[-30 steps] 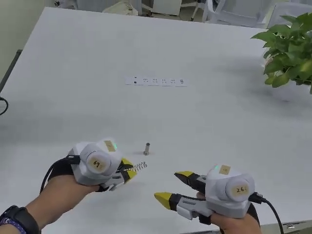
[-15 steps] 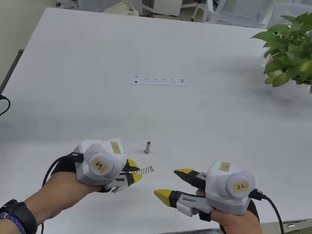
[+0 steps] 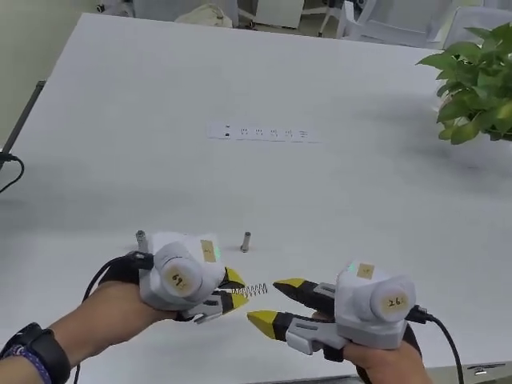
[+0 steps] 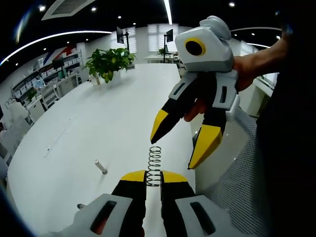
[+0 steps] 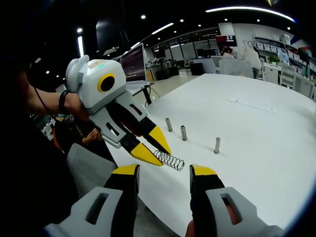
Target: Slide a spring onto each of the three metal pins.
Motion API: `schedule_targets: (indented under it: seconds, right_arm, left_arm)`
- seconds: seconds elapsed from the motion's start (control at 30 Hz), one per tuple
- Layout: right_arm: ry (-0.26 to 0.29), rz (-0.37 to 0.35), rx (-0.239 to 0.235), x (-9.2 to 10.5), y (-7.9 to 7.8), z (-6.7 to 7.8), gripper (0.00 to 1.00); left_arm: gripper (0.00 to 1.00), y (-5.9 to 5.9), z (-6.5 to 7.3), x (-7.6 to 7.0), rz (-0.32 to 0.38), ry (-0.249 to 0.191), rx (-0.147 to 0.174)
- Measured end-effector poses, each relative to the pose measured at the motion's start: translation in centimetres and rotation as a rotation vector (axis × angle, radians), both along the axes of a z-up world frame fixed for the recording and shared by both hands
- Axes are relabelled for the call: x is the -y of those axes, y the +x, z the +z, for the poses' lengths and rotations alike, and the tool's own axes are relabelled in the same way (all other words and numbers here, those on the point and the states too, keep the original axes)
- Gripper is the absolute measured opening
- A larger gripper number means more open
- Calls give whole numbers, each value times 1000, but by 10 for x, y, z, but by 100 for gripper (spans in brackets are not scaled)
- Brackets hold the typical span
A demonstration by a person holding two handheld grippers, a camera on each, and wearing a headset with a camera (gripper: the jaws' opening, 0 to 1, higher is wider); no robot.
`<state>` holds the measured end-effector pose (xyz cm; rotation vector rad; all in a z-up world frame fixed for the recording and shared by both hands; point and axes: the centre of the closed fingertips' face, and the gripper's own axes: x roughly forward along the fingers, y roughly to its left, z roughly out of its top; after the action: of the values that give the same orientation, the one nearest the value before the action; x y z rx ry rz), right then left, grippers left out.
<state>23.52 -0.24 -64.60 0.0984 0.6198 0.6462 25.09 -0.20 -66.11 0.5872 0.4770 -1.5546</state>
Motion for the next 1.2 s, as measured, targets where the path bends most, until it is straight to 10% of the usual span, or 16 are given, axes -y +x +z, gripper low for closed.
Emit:
schedule_targets:
  seconds: [1.2]
  right_arm:
    - [-22, 128, 10, -17, -6, 17, 34]
  left_arm:
    - [3, -4, -5, -2, -40, 20, 59]
